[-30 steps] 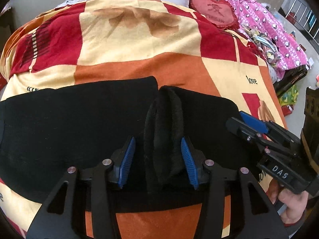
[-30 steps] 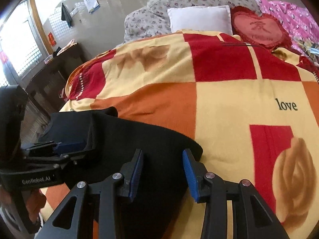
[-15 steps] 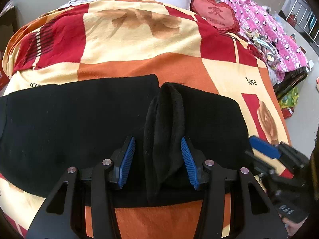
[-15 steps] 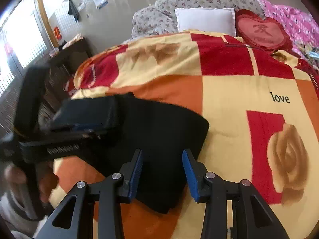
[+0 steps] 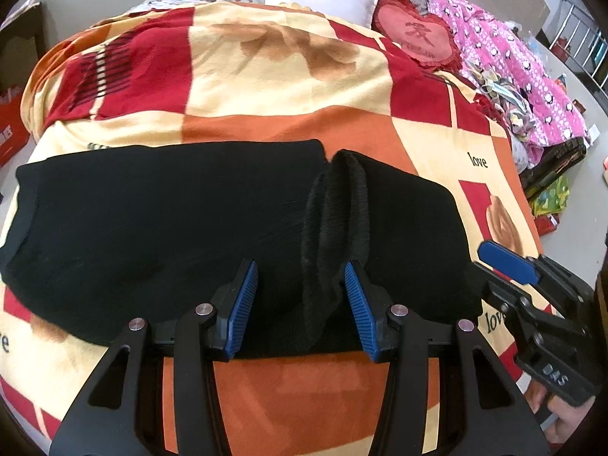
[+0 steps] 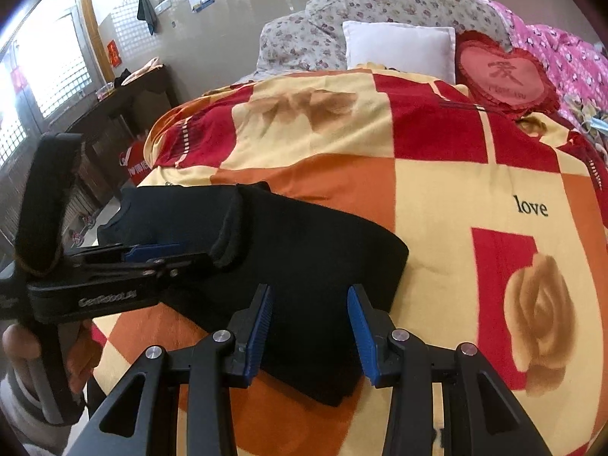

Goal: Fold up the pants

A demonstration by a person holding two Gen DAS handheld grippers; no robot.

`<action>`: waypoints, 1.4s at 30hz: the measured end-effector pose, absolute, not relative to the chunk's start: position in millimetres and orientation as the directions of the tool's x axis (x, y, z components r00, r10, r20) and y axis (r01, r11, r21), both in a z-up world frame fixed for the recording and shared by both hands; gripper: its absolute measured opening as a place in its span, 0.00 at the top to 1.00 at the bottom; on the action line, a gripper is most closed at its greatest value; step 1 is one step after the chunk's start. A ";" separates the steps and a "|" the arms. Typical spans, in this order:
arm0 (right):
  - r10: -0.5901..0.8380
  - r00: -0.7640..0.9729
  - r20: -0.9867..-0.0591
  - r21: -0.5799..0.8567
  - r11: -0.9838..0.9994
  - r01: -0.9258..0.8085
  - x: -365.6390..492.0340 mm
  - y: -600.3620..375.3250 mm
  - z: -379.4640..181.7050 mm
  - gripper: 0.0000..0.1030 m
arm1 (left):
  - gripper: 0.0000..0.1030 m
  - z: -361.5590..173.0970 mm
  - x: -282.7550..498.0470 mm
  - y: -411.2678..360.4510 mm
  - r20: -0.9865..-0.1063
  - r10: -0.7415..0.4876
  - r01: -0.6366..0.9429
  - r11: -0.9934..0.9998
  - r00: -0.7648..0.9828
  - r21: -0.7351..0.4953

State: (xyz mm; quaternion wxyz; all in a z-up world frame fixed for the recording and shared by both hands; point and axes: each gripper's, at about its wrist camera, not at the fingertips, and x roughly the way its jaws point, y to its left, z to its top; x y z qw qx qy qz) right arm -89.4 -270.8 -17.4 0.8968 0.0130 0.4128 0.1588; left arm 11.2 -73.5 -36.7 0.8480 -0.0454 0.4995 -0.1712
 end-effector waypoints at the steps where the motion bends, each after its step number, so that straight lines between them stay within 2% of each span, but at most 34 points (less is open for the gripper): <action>1: 0.299 0.609 -0.735 0.158 0.948 -0.275 -87.8 -269.3 -17.6 0.61 | 0.55 -35.8 10.3 -70.8 -0.831 -0.335 0.240 0.938 0.444 -0.250; 15: 0.331 0.555 -0.763 0.163 0.929 -0.331 -62.9 -234.0 -31.4 0.62 | 0.55 -35.2 8.7 -19.8 -0.834 -0.334 0.118 0.942 0.438 -0.315; 22: 0.342 0.528 -0.777 0.149 0.916 -0.373 -45.4 -208.4 -38.3 0.61 | 0.51 -29.6 -1.1 20.7 -0.832 -0.291 0.046 0.951 0.473 -0.307; 25: 0.329 0.526 -0.784 0.126 0.914 -0.385 -39.4 -198.9 -39.7 0.61 | 0.45 -29.4 -5.5 46.1 -0.826 -0.297 -0.002 0.940 0.479 -0.340; 29: 0.396 0.541 -0.742 0.175 0.894 -0.413 -34.0 -192.8 -18.1 0.61 | 0.45 -31.0 -14.7 82.7 -0.821 -0.278 -0.085 0.927 0.498 -0.366; 33: 0.456 0.508 -0.731 0.185 0.849 -0.495 -16.9 -161.4 -8.9 0.55 | 0.37 -38.9 -20.8 111.8 -0.826 -0.238 -0.184 0.908 0.511 -0.376; 38: 0.519 0.407 -0.752 0.195 0.764 -0.615 15.8 -97.3 -14.3 0.54 | 0.37 -48.2 -23.0 138.2 -0.823 -0.216 -0.294 0.862 0.525 -0.414; 42: 0.527 0.353 -0.773 0.157 0.698 -0.698 34.9 -46.6 -19.2 0.52 | 0.36 -53.9 -21.3 139.0 -0.828 -0.208 -0.315 0.854 0.521 -0.413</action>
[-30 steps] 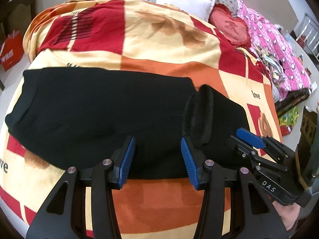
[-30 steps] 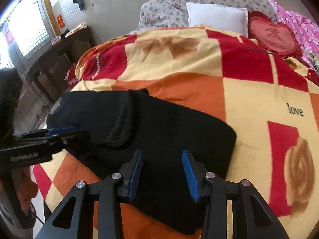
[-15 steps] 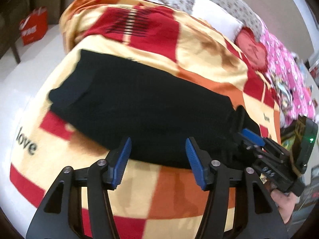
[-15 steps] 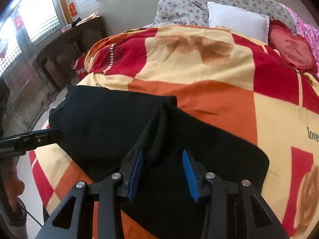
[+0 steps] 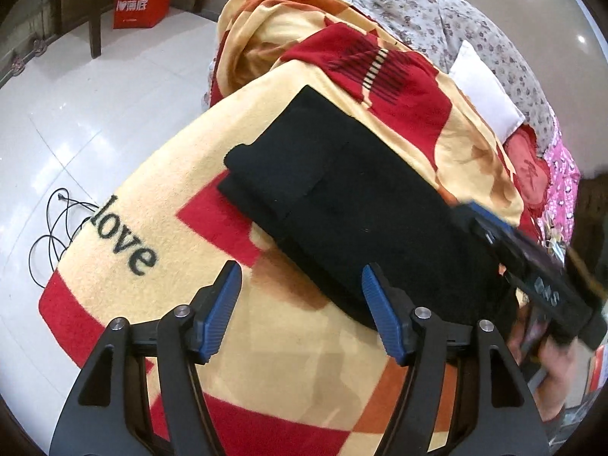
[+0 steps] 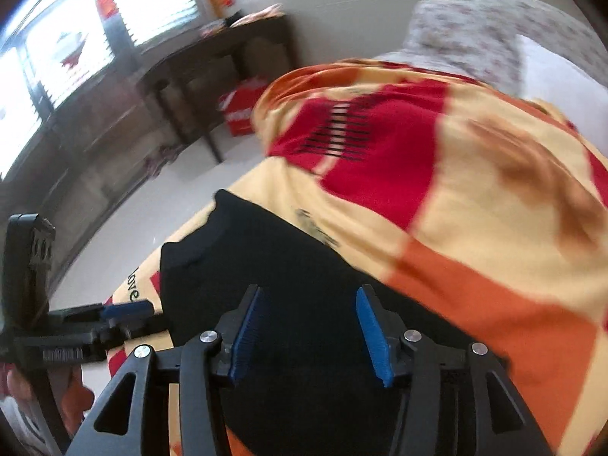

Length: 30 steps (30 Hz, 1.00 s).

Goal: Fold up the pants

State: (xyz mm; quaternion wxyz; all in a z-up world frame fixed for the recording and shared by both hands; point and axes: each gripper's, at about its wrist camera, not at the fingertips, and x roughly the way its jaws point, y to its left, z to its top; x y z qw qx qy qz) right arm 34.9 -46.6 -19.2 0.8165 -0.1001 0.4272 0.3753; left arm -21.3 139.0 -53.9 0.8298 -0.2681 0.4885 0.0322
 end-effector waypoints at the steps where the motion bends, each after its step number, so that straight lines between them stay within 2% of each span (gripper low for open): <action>1: 0.529 0.342 -0.777 0.150 0.682 -0.715 39.3 -34.7 -20.6 0.52 | 0.36 -54.7 -21.7 140.0 -0.828 -0.202 -0.323 0.852 0.524 -0.412; 9: 0.517 0.251 -0.818 0.142 0.605 -0.784 78.8 35.1 -49.0 0.50 | 0.29 -59.4 -13.8 140.5 -0.817 -0.185 -0.332 0.848 0.546 -0.413; 10: 0.519 0.239 -0.820 0.150 0.599 -0.786 82.4 38.3 -52.8 0.50 | 0.24 -59.8 -12.0 140.3 -0.814 -0.189 -0.328 0.847 0.550 -0.418; 12: 0.541 0.204 -0.816 0.195 0.591 -0.783 89.6 42.1 -60.4 0.50 | 0.20 -60.1 -9.2 139.5 -0.801 -0.204 -0.316 0.842 0.563 -0.437; 14: 0.576 0.179 -0.798 0.256 0.593 -0.764 95.2 37.8 -65.5 0.50 | 0.20 -60.4 -6.1 138.6 -0.793 -0.199 -0.314 0.842 0.576 -0.439; 15: 0.595 0.178 -0.784 0.281 0.596 -0.752 96.5 34.9 -66.5 0.53 | 0.20 -60.6 -4.1 137.8 -0.783 -0.206 -0.299 0.843 0.587 -0.446; 16: 0.610 0.172 -0.773 0.308 0.599 -0.739 97.8 31.4 -67.6 0.61 | 0.20 -60.5 -2.3 136.7 -0.774 -0.219 -0.283 0.844 0.594 -0.456; 17: 0.619 0.174 -0.766 0.323 0.605 -0.728 98.6 27.7 -67.6 0.64 | 0.27 -60.4 -0.3 136.0 -0.765 -0.239 -0.266 0.841 0.598 -0.471; 18: 0.632 0.180 -0.754 0.335 0.605 -0.722 97.7 23.2 -64.9 0.72 | 0.55 -61.3 1.6 135.8 -0.752 -0.291 -0.243 0.825 0.592 -0.510; 19: 0.653 0.183 -0.735 0.353 0.598 -0.719 95.7 17.5 -60.2 0.81 | 0.71 -60.9 3.2 135.2 -0.752 -0.308 -0.234 0.822 0.582 -0.519; 20: 0.680 0.189 -0.709 0.376 0.591 -0.714 93.4 8.8 -52.4 0.84 | 0.77 -58.3 5.3 132.7 -0.743 -0.348 -0.202 0.818 0.572 -0.538; 23: 0.732 0.225 -0.644 0.407 0.576 -0.709 77.5 -18.4 -27.0 0.87 | 0.83 -36.7 0.7 121.2 -0.722 -0.318 -0.142 0.856 0.614 -0.498; 25: 0.754 0.272 -0.598 0.403 0.576 -0.711 61.6 -45.4 -6.0 0.93 | 0.85 -13.2 -6.6 105.7 -0.683 -0.326 -0.062 0.877 0.654 -0.477; 29: 0.797 0.366 -0.480 0.450 0.582 -0.678 33.1 -122.0 34.6 0.95 | 0.88 29.5 -19.4 55.5 -0.608 -0.405 0.144 0.891 0.683 -0.432; 30: 0.795 0.394 -0.461 0.455 0.593 -0.664 24.5 -143.7 42.3 0.95 | 0.91 35.8 -21.3 36.6 -0.599 -0.438 0.205 0.885 0.670 -0.418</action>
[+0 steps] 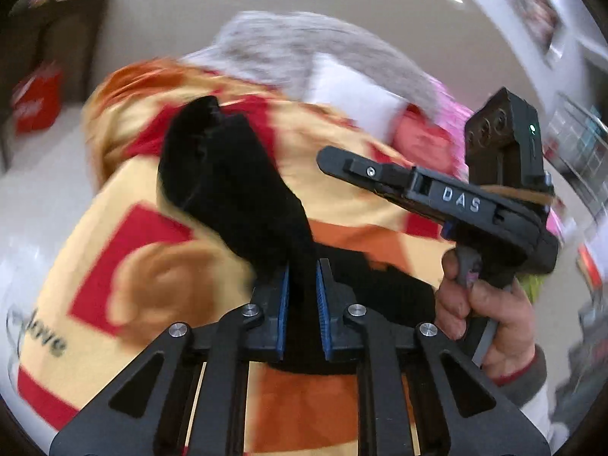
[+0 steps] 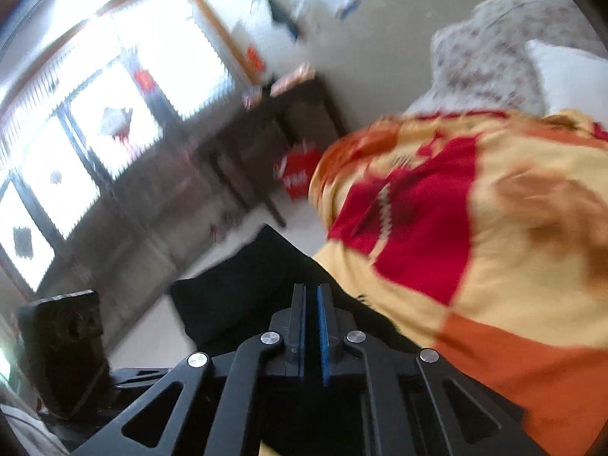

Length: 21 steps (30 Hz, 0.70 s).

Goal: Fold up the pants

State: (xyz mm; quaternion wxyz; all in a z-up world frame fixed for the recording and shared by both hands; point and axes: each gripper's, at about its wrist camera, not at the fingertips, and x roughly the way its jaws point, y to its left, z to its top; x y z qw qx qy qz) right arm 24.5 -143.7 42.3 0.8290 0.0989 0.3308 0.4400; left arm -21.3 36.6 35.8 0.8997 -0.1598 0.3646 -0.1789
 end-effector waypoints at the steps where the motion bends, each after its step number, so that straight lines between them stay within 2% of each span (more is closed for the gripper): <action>1: 0.786 0.414 -0.459 0.457 0.609 -0.648 16.9 -159.6 46.7 0.95 | 0.92 38.2 -21.9 20.9 -0.595 -0.475 0.259 0.873 0.648 -0.414; 3: 0.746 0.479 -0.464 0.447 0.663 -0.600 4.3 -197.3 50.7 0.95 | 0.92 35.7 -22.5 -19.5 -0.609 -0.514 0.352 0.858 0.604 -0.375; 5: 0.708 0.539 -0.457 0.457 0.706 -0.540 -8.4 -228.3 46.9 0.95 | 0.92 25.1 -19.5 -47.6 -0.638 -0.492 0.374 0.869 0.592 -0.324; 8: 0.652 0.574 -0.496 0.457 0.757 -0.466 -15.9 -250.4 34.8 0.85 | 0.92 7.6 -14.0 -62.6 -0.673 -0.518 0.377 0.853 0.528 -0.361; 10: 0.647 0.562 -0.516 0.471 0.761 -0.446 -14.3 -247.7 25.7 0.48 | 0.92 7.4 -17.5 -62.1 -0.677 -0.500 0.370 0.863 0.539 -0.343; 14: 0.687 0.504 -0.523 0.550 0.724 -0.417 3.5 -243.2 9.1 0.45 | 0.92 13.6 -29.0 -51.9 -0.680 -0.486 0.359 0.872 0.549 -0.333; 18: 0.680 0.469 -0.564 0.551 0.732 -0.400 22.6 -224.5 -5.2 0.41 | 0.92 18.4 -44.1 -27.1 -0.674 -0.449 0.342 0.892 0.586 -0.296; 21: 0.679 0.451 -0.578 0.560 0.733 -0.386 39.0 -215.7 -15.3 0.36 | 0.82 17.4 -44.9 -8.6 -0.679 -0.393 0.305 0.918 0.620 -0.252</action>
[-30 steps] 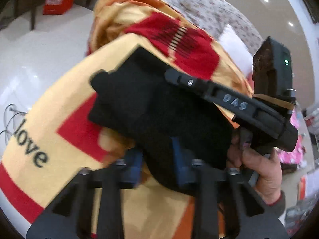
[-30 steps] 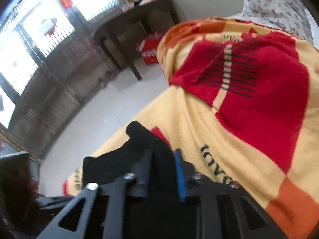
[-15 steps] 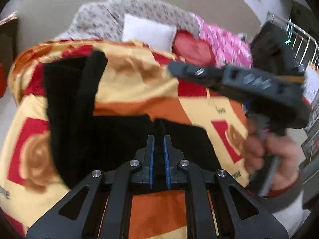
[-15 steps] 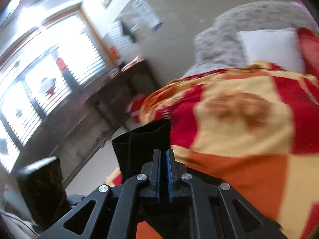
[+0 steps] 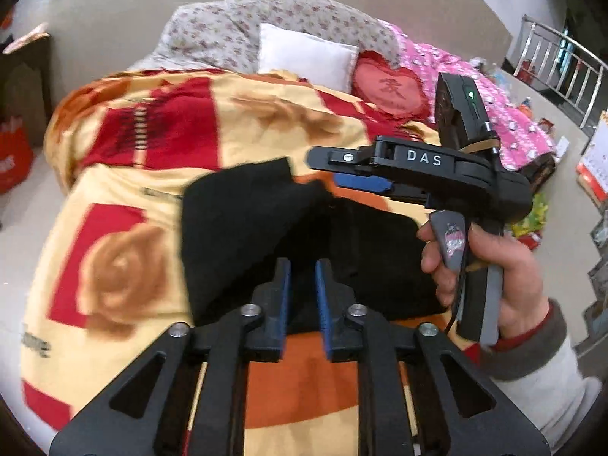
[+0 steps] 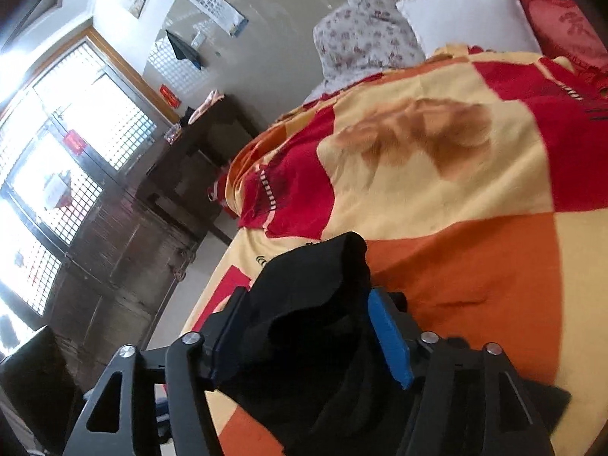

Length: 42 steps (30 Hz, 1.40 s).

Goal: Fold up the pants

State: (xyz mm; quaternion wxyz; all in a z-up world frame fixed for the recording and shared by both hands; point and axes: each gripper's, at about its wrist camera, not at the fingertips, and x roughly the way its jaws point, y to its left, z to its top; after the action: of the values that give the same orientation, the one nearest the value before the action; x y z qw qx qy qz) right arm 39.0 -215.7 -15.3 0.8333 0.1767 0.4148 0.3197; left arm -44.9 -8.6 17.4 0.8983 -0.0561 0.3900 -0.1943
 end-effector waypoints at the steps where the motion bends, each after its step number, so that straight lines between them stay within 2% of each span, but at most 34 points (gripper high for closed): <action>1: 0.677 0.446 -0.585 0.565 0.735 -0.375 45.5 -213.0 -19.4 0.35 | 0.79 16.1 -43.2 -2.2 -0.679 -0.376 0.288 0.926 0.630 -0.245; 5: 0.652 0.400 -0.644 0.567 0.758 -0.323 73.8 -200.6 -40.3 0.32 | 0.79 4.3 -27.1 23.8 -0.692 -0.345 0.211 0.938 0.634 -0.274; 7: 0.654 0.363 -0.664 0.576 0.757 -0.310 83.1 -193.7 -49.8 0.32 | 0.72 -3.7 -16.4 25.7 -0.702 -0.353 0.202 0.935 0.619 -0.292; 9: 0.645 0.353 -0.678 0.568 0.764 -0.306 87.6 -187.0 -54.7 0.32 | 0.72 -17.0 -5.9 22.3 -0.727 -0.342 0.190 0.939 0.595 -0.286; 11: 0.646 0.342 -0.683 0.555 0.763 -0.331 84.4 -179.9 -53.5 0.35 | 0.72 -26.6 -1.4 17.1 -0.740 -0.353 0.198 0.935 0.572 -0.294; 13: 0.647 0.367 -0.669 0.529 0.761 -0.377 75.9 -172.5 -45.5 0.64 | 0.71 -33.9 0.3 12.1 -0.750 -0.343 0.202 0.939 0.566 -0.277; 14: 0.626 0.398 -0.670 0.482 0.775 -0.408 68.3 -168.0 -38.3 0.68 | 0.71 -35.5 1.0 10.0 -0.753 -0.338 0.204 0.941 0.564 -0.270; 16: 0.630 0.426 -0.649 0.459 0.771 -0.442 57.7 -166.2 -27.5 0.88 | 0.71 -36.8 2.3 11.1 -0.755 -0.344 0.200 0.939 0.559 -0.280; 17: 0.654 0.426 -0.625 0.476 0.752 -0.455 53.0 -167.5 -20.9 0.90 | 0.71 -35.4 1.4 12.0 -0.753 -0.350 0.200 0.937 0.557 -0.287; 24: 0.744 0.469 -0.477 0.507 0.668 -0.544 -1.8 -197.4 36.8 0.91 | 0.72 2.3 -16.1 12.5 -0.696 -0.422 0.270 0.907 0.581 -0.324; 28: 0.707 0.542 -0.454 0.507 0.705 -0.495 -31.1 -245.7 43.0 0.91 | 0.71 25.1 -35.5 -8.4 -0.655 -0.475 0.370 0.878 0.588 -0.304; 31: 0.629 0.607 -0.485 0.506 0.768 -0.392 -41.1 -290.5 31.1 0.91 | 0.68 28.6 -42.0 -23.5 -0.651 -0.489 0.411 0.866 0.580 -0.284; 35: 0.525 0.595 -0.608 0.496 0.837 -0.231 -21.5 -323.3 -11.2 0.88 | 0.68 17.3 -32.5 -39.7 -0.685 -0.470 0.409 0.873 0.556 -0.267; 36: 0.448 0.555 -0.701 0.429 0.886 -0.173 -16.2 -322.6 -25.2 0.83 | 0.68 11.9 -27.6 -43.2 -0.700 -0.461 0.399 0.877 0.545 -0.266; 37: 0.394 0.543 -0.741 0.377 0.914 -0.148 -16.1 -323.4 -29.4 0.76 | 0.68 9.3 -25.7 -45.5 -0.711 -0.449 0.392 0.883 0.541 -0.259; 39: 0.343 0.578 -0.741 0.332 0.934 -0.130 -27.0 -328.6 -24.5 0.73 | 0.68 7.0 -23.6 -51.3 -0.732 -0.408 0.384 0.898 0.546 -0.213; 42: 0.353 0.648 -0.675 0.346 0.927 -0.145 -47.0 -333.3 1.1 0.73 | 0.68 7.7 -19.3 -53.3 -0.735 -0.385 0.384 0.905 0.558 -0.182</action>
State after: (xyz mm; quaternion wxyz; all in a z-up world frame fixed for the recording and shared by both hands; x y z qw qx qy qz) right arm -47.0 -333.3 1.1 0.8982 0.1315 0.3958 0.1386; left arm -19.3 -53.3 7.7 0.8827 -0.0003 0.4165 -0.2177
